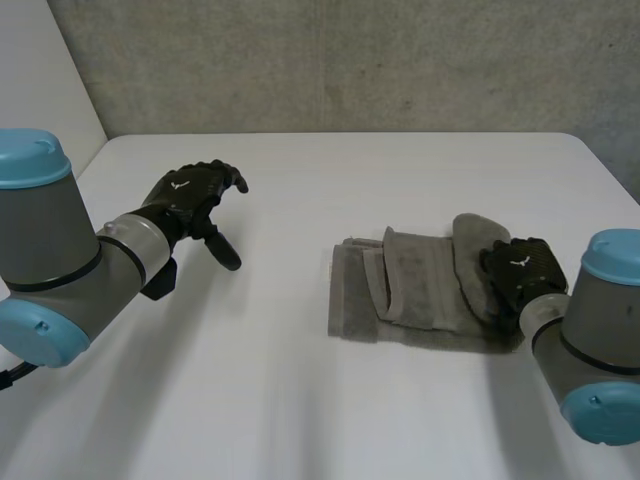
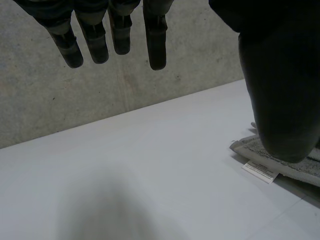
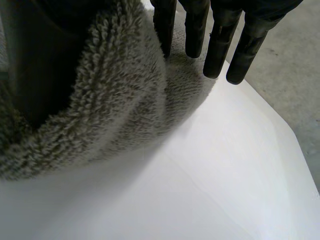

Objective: Fold the towel.

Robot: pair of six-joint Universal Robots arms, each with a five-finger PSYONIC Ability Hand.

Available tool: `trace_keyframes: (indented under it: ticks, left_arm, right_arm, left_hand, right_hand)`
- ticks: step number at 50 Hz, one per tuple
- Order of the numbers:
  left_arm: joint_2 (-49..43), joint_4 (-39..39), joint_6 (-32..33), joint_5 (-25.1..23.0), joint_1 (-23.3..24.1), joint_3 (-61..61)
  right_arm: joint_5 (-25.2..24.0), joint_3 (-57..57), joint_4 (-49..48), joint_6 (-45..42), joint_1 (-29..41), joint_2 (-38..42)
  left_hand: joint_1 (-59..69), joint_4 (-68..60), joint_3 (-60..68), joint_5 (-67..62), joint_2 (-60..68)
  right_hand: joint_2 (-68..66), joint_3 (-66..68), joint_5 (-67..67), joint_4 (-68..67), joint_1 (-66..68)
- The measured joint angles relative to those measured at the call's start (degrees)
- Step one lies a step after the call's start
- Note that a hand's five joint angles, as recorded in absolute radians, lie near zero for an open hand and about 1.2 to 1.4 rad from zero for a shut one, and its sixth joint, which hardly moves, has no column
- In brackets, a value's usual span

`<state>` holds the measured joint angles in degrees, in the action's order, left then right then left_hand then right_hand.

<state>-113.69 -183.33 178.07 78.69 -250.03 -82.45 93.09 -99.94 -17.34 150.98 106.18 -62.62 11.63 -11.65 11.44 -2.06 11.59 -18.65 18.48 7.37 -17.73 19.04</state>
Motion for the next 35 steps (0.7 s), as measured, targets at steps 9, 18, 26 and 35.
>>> trace_keyframes:
  ticks: [9,18,26,35]
  left_arm:
    - [-0.8,-0.1,0.2,-0.1,0.6,0.1]
    - [-4.4,-2.0,5.3,-4.7,7.6,2.5]
    - [-11.8,-2.8,19.8,-8.1,16.3,8.0]
    - [-19.4,-0.9,27.1,-8.3,18.9,15.4]
  right_arm:
    - [-3.1,-2.9,-1.0,0.0,-3.9,-4.4]
    - [-5.7,-5.3,0.4,0.5,-6.8,-9.2]
    - [-7.8,-7.0,3.0,3.1,-12.5,-11.6]
    - [-14.9,-7.6,6.0,7.8,-18.7,-12.0]
  left_hand:
    - [0.7,-0.6,0.8,-0.2,0.6]
    - [0.9,-0.9,1.0,-0.2,0.9]
    - [1.3,-1.2,1.5,-0.8,1.3]
    - [1.6,-1.5,1.7,-1.2,1.6]
  right_hand:
    - [0.0,-0.2,-1.4,0.1,0.0]
    - [4.6,-4.4,-3.4,3.3,0.0]
    - [4.6,-4.4,-3.4,3.3,0.0]
    - [4.6,-4.4,-3.4,3.3,0.0]
